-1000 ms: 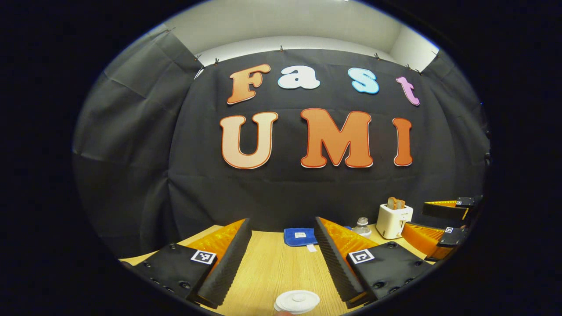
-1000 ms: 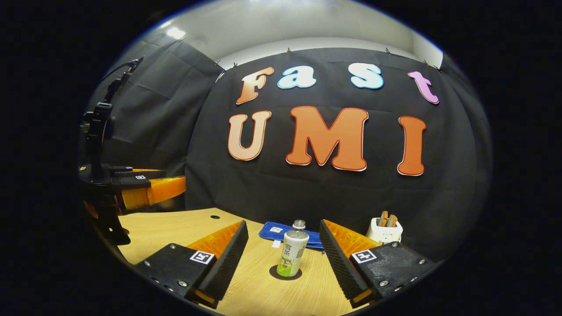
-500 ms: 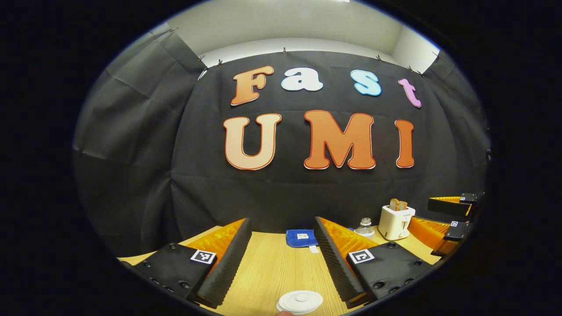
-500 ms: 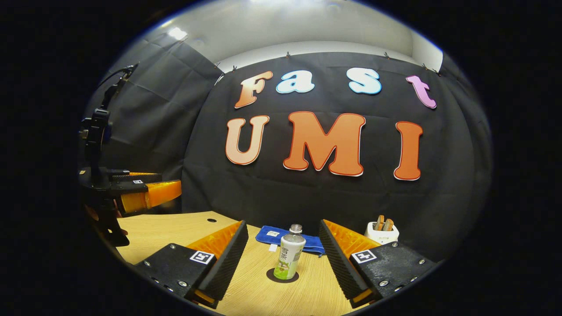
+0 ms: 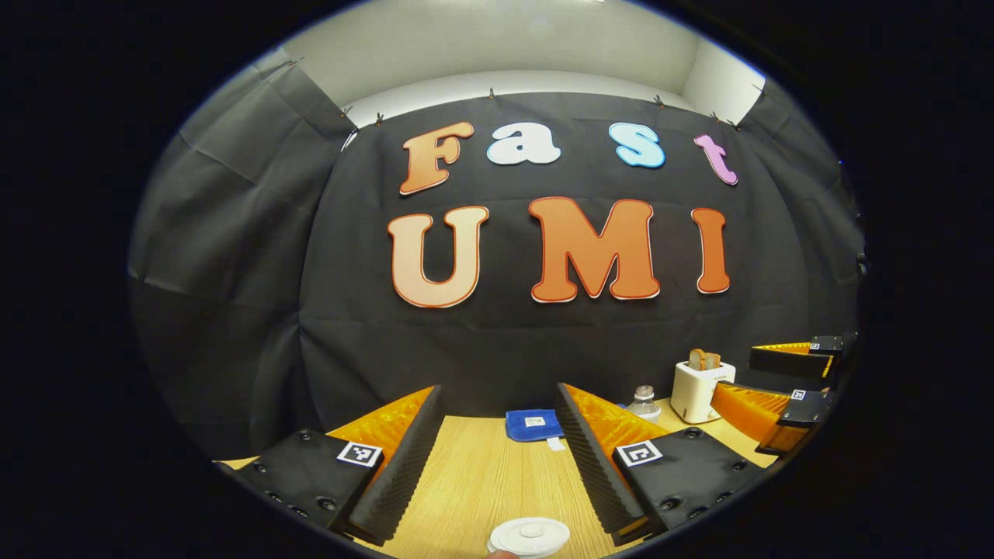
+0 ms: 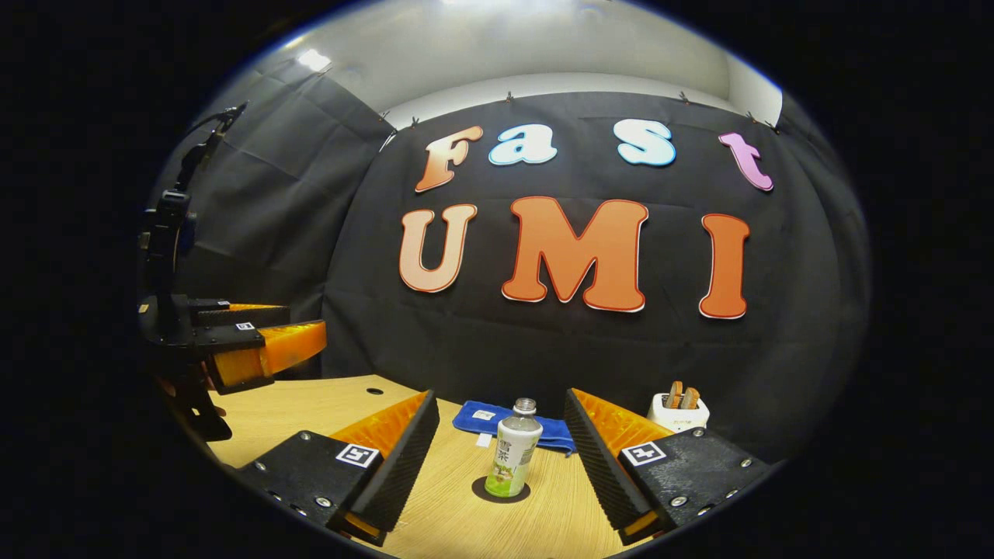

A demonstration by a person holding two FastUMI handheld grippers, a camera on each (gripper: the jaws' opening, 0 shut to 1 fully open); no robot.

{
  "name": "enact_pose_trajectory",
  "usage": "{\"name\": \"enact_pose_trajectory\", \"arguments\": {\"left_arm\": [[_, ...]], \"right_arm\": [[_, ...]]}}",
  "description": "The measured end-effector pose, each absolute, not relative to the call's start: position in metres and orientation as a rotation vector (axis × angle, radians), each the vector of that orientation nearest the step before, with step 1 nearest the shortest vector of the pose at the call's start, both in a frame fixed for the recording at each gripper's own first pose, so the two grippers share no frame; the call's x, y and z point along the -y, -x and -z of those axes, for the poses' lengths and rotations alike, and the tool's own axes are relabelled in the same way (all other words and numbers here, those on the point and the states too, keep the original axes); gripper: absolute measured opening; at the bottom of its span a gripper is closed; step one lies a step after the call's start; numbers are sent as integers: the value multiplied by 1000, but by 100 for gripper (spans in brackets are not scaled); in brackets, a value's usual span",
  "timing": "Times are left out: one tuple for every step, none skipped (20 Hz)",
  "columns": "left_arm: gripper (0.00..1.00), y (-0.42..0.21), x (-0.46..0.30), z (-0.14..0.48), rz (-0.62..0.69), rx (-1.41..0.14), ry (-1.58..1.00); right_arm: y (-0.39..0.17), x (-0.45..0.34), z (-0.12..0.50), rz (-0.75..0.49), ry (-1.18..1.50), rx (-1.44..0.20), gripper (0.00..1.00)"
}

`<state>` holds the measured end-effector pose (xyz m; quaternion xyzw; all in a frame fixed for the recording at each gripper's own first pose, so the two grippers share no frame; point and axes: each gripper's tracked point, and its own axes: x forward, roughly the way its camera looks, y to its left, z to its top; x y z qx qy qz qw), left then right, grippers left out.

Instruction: Open the teacup lid with one hand, grasp the water bottle and pour water into the teacup with the other hand; after pouring, place the water bottle on the coaster and then close the teacup lid.

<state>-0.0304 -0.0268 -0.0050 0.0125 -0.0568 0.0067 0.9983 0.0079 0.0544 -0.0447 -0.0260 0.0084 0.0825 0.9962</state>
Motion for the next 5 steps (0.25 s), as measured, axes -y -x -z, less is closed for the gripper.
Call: {"name": "enact_pose_trajectory", "arguments": {"left_arm": [[94, 31, 26, 5, -13, 117, -28], [94, 32, 25, 5, -20, 120, -36], [94, 31, 22, 3, -29, 123, -43], [94, 31, 22, 2, -34, 128, -44], [94, 32, 23, 0, -35, 135, -42]], "right_arm": [[-7, -53, 45, -162, 55, -19, 98], [-7, -52, 44, -159, 57, -18, 98], [-7, -51, 43, -157, 57, -15, 98], [-7, -50, 41, -153, 55, -13, 98], [-7, -48, 42, -149, 54, -13, 98]]}}
